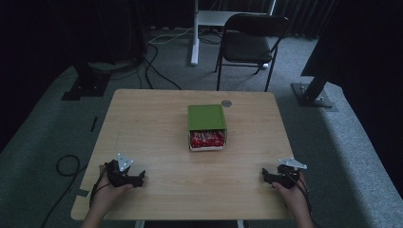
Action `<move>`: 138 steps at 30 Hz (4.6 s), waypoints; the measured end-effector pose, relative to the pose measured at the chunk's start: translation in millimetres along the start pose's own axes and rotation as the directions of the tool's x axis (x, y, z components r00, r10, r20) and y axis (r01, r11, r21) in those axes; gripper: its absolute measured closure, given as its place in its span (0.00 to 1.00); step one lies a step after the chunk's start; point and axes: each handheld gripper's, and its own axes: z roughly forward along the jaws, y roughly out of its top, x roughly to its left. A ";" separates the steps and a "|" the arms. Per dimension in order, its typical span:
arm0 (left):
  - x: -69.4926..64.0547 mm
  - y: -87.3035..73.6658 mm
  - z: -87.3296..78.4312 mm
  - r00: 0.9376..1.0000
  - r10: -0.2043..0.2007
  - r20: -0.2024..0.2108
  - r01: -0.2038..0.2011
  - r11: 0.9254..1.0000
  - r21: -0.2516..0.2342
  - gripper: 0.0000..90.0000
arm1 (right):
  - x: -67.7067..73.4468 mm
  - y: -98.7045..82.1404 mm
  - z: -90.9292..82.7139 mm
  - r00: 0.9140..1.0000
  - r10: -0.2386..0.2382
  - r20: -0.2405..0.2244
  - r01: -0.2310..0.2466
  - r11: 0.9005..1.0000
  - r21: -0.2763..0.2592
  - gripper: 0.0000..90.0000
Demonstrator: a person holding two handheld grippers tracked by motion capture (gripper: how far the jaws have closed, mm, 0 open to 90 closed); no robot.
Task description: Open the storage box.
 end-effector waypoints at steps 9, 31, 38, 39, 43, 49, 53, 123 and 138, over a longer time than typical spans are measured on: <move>-17.4 9.5 3.9 0.997 0.080 0.006 -0.080 0.997 -0.016 0.02 | 0.0 0.0 0.0 1.000 0.000 0.000 0.000 1.000 0.000 0.12; -73.9 35.9 23.0 0.964 0.260 0.062 -0.257 0.965 -0.051 0.02 | 0.1 0.0 0.0 1.000 0.001 0.000 -0.001 1.000 0.000 0.12; -87.8 45.1 27.0 0.950 0.304 0.067 -0.300 0.952 -0.064 0.02 | 0.1 0.0 0.0 1.000 0.001 0.000 -0.001 1.000 0.000 0.12; -91.6 47.6 28.1 0.946 0.316 0.071 -0.311 0.948 -0.066 0.02 | 0.1 0.0 0.0 1.000 0.001 0.000 -0.001 1.000 0.000 0.12; -102.9 57.7 30.6 0.929 0.363 0.069 -0.358 0.930 -0.080 0.02 | 0.1 0.0 0.0 1.000 0.001 0.000 -0.001 1.000 0.000 0.12; -120.9 73.3 32.8 0.908 0.411 0.078 -0.402 0.909 -0.110 0.02 | 0.0 0.0 0.0 1.000 0.000 0.000 0.000 1.000 0.000 0.12; -133.7 81.4 34.7 0.892 0.443 0.088 -0.431 0.893 -0.130 0.02 | 0.1 0.0 0.0 1.000 0.001 0.000 -0.001 1.000 0.000 0.12; -201.1 104.0 74.3 0.517 0.820 -0.246 -0.855 0.488 -0.172 0.40 | 0.1 0.0 0.0 1.000 0.002 0.000 -0.002 1.000 0.000 0.12; -207.2 95.2 83.1 0.351 0.808 -0.474 -0.930 0.361 -0.073 0.78 | 0.1 0.0 0.0 1.000 0.001 0.000 -0.001 1.000 0.000 0.12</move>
